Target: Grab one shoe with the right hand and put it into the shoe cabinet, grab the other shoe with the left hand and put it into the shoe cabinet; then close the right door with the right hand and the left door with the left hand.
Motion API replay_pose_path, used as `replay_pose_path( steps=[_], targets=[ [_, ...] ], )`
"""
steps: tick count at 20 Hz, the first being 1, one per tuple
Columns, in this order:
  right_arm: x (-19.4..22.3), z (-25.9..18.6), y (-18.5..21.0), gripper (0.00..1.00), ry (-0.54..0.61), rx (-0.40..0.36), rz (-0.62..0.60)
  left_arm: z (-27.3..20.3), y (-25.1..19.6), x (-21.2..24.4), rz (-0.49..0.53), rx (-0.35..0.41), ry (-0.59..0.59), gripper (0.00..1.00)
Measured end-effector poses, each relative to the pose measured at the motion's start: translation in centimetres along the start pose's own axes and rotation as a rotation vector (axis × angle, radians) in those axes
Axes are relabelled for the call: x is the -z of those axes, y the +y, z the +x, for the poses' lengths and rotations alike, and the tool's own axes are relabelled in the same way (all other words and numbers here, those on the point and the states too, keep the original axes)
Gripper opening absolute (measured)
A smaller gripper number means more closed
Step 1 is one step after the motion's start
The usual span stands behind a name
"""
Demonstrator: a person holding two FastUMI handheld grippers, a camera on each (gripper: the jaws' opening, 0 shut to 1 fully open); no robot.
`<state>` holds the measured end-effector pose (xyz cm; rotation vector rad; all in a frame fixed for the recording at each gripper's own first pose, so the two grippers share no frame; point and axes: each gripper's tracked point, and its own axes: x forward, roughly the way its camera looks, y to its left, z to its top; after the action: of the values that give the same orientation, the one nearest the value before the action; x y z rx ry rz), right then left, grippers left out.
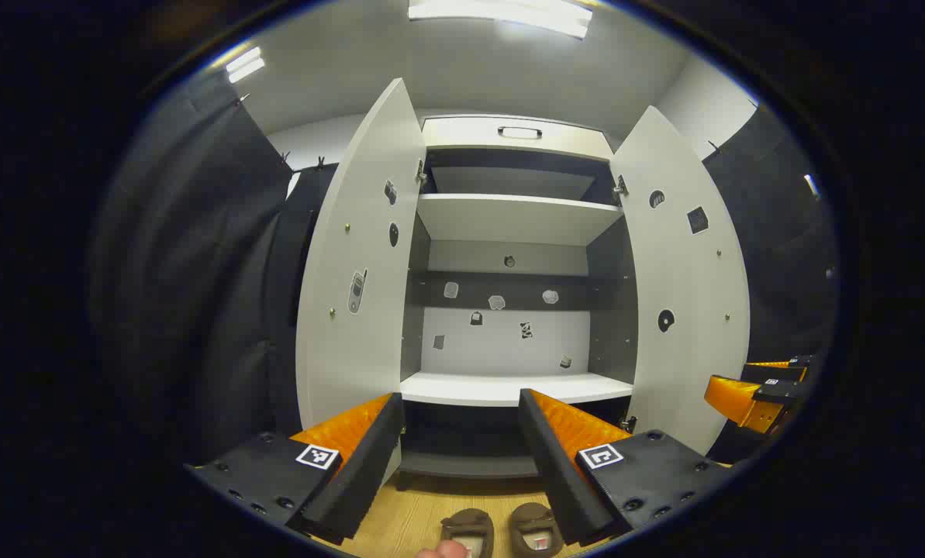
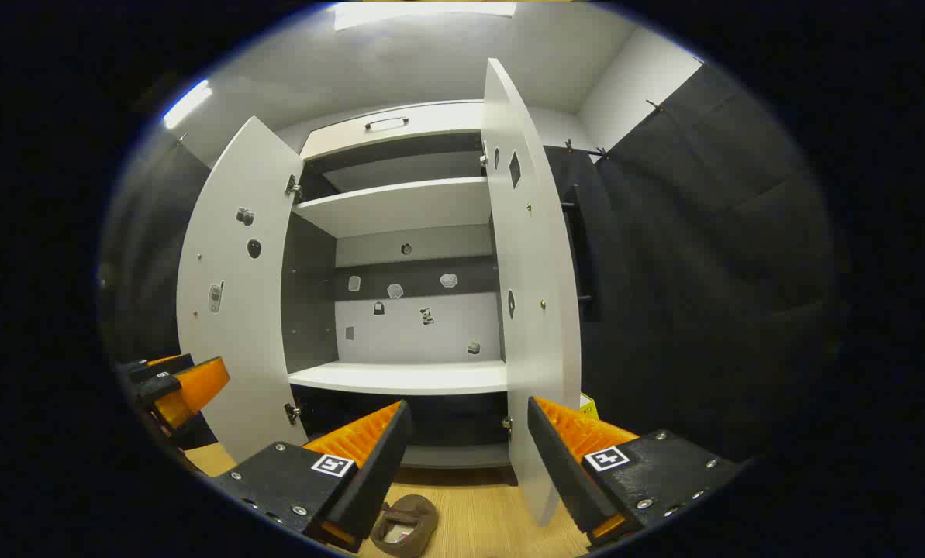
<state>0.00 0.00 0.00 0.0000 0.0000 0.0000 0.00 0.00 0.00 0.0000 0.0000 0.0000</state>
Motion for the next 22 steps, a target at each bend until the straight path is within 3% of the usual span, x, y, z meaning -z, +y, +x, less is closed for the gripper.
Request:
replay_pose_path(
  steps=[7, 22],
  targets=[
    [-0.27, 0.06, 0.13, 0.92, -0.009, -0.001, 0.003, 0.16, -0.12, 0.16, -0.005, 0.003, 0.002, 0.97],
    [-0.44, -0.02, -0.22, 0.92, -0.015, 0.001, 0.009, 0.31, -0.2, -0.39, 0.021, 0.0, -0.015, 0.94]
  ],
)
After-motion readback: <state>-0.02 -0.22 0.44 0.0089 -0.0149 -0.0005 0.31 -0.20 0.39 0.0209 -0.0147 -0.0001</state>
